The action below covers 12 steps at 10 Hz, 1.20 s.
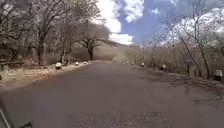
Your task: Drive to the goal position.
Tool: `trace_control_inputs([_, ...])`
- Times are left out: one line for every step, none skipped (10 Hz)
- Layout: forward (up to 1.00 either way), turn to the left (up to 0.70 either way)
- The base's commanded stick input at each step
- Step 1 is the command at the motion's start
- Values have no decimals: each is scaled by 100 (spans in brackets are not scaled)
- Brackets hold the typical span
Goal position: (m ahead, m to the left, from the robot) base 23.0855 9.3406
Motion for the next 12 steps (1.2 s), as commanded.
trace_control_inputs([70,0])
trace_control_inputs([70,0])
trace_control_inputs([70,0])
trace_control_inputs([70,0])
trace_control_inputs([70,0])
trace_control_inputs([70,0])
trace_control_inputs([70,0])
trace_control_inputs([70,0])
trace_control_inputs([70,0])
trace_control_inputs([70,0])
trace_control_inputs([70,0])
trace_control_inputs([70,0])
